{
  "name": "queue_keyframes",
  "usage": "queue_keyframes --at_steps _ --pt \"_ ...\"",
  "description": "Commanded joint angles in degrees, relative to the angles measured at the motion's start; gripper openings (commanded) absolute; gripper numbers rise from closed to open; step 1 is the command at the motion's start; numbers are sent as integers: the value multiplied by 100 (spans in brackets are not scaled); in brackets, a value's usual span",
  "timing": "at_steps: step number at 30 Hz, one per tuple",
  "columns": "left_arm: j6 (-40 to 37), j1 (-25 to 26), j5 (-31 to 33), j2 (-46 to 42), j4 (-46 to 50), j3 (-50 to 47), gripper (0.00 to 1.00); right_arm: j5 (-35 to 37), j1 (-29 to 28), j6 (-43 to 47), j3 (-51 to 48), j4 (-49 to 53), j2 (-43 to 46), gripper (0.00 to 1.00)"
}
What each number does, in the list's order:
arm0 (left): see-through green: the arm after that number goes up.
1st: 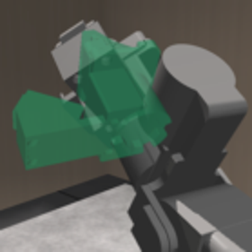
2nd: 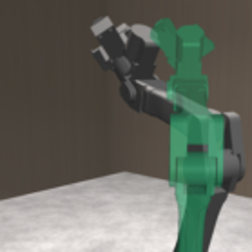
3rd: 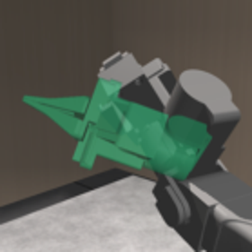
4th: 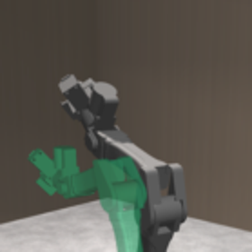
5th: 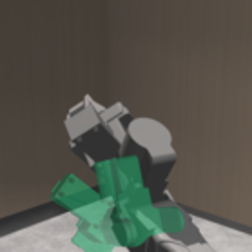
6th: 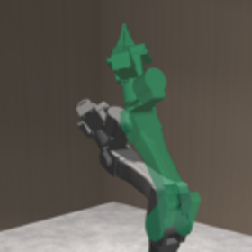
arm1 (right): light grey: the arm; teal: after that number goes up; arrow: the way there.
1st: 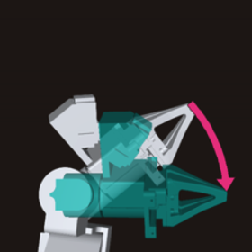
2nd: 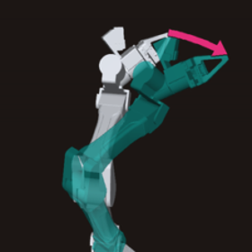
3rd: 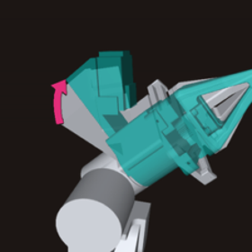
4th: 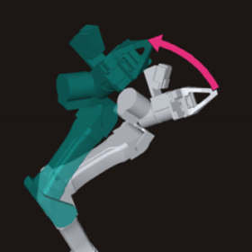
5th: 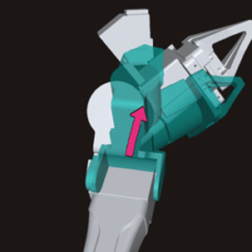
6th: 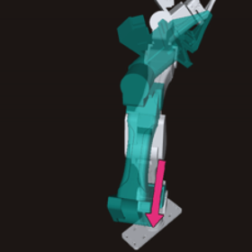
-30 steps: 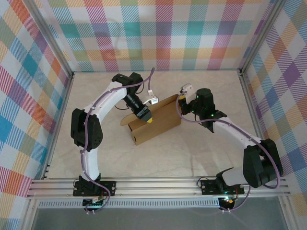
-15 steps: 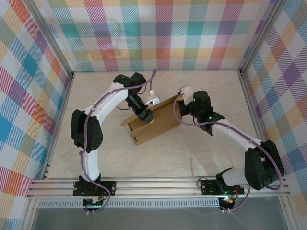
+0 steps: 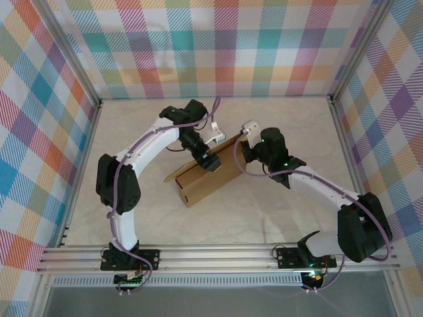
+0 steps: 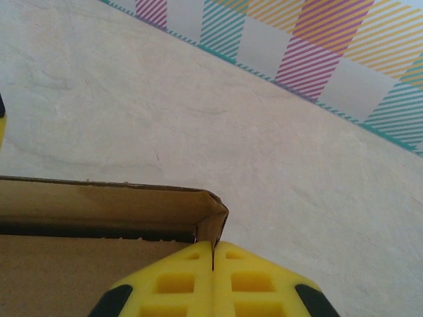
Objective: Fold the paper box
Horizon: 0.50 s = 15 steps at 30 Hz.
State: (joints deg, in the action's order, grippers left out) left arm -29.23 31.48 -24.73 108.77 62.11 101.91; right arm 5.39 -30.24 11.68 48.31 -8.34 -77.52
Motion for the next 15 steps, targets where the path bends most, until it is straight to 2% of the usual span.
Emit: queue_keyframes --at_steps 1,8,12,15 --pt "189 33 21 -444 -319 -63 100 41 -79 124 -197 865 -124 0" --pt "441 33 101 -1006 -661 -272 100 147 -87 135 -215 814 -132 0" --pt "1006 33 778 -1702 -1162 -768 100 138 -88 133 -207 814 -132 0" --pt "1827 33 1631 -2408 -1602 -1334 100 195 -86 107 -192 817 -115 0"
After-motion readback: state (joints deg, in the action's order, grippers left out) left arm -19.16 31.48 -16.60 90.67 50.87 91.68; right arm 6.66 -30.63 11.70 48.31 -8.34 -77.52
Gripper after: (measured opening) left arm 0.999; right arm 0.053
